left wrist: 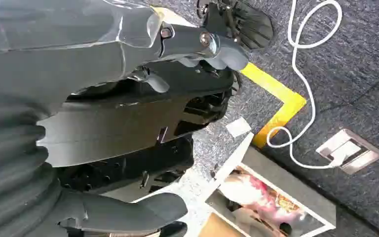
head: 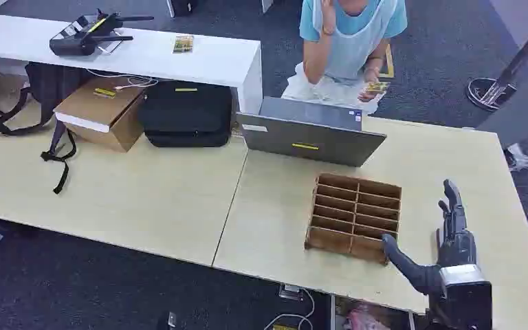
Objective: Pass the card to the sensor for recognition and then transmit it.
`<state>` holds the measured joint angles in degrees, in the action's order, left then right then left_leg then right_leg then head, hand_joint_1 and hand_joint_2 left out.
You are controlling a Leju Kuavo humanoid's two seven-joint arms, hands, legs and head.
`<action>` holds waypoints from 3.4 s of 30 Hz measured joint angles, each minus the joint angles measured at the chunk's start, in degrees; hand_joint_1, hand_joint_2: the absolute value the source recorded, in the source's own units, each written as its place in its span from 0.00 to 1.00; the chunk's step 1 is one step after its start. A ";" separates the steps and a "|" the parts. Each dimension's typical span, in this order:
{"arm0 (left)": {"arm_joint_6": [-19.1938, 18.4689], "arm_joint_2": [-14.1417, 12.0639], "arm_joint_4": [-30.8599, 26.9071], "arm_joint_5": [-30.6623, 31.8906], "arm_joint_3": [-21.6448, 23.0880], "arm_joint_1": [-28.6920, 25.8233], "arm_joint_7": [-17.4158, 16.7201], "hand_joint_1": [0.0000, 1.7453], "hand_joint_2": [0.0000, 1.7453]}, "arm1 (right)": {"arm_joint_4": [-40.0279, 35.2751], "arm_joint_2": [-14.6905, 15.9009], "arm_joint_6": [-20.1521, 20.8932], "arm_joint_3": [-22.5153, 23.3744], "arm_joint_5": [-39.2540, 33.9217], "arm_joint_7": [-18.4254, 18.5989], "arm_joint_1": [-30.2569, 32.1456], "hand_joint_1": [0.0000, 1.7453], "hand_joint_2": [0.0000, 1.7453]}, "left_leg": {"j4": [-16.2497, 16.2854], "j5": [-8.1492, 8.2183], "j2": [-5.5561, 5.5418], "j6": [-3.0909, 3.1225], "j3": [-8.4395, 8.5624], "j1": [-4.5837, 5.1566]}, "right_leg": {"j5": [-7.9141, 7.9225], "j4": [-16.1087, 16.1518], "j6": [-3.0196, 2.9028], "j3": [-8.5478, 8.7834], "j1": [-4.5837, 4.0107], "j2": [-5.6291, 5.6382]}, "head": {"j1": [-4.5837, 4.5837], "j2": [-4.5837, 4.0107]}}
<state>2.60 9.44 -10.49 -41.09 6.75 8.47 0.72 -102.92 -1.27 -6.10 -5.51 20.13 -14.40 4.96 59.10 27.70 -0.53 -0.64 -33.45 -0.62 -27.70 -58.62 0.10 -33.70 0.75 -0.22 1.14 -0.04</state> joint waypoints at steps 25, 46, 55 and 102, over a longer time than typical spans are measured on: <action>0.07 0.31 0.00 1.68 -0.90 0.32 0.00 0.00 1.00 | 3.91 0.00 -31.43 -4.98 57.39 13.01 -6.81 0.00 1.00 | 0.00 -0.03 0.01 -0.01 0.00 0.00 | 0.02 -0.01 -0.01 0.01 0.00 0.03 | 0.02 0.00; 0.15 3.34 0.02 5.14 -0.90 2.94 -0.17 0.00 1.00 | 44.31 0.79 -21.42 -14.25 63.67 21.49 -50.70 0.00 1.00 | 0.04 -0.40 0.00 -0.07 -0.03 0.00 | 0.40 -0.03 -0.13 -0.06 0.00 0.03 | 0.02 0.00; 0.17 3.74 0.02 5.14 -0.90 3.10 -0.17 0.00 1.00 | 55.49 0.94 -22.66 -14.93 63.78 21.42 -56.87 0.00 1.00 | 0.05 -0.39 0.00 -0.07 -0.07 -0.01 | 0.40 -0.03 -0.13 -0.14 -0.01 0.04 | 0.00 0.00; 0.17 2.99 0.02 3.61 -0.90 3.62 -0.17 0.00 1.00 | 59.60 2.01 -32.48 -15.50 58.36 19.63 -58.86 1.00 1.00 | 0.06 -0.39 0.00 -0.07 -0.08 0.00 | 0.41 -0.03 -0.13 -0.16 -0.01 0.04 | 0.00 0.00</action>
<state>2.78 12.44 -10.47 -37.48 5.86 12.09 0.55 -43.32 0.74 -38.58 -21.00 78.49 5.22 -53.90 59.15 27.31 -0.53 -0.71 -33.53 -0.62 -27.29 -58.66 -0.03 -33.85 0.74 -0.18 1.14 -0.04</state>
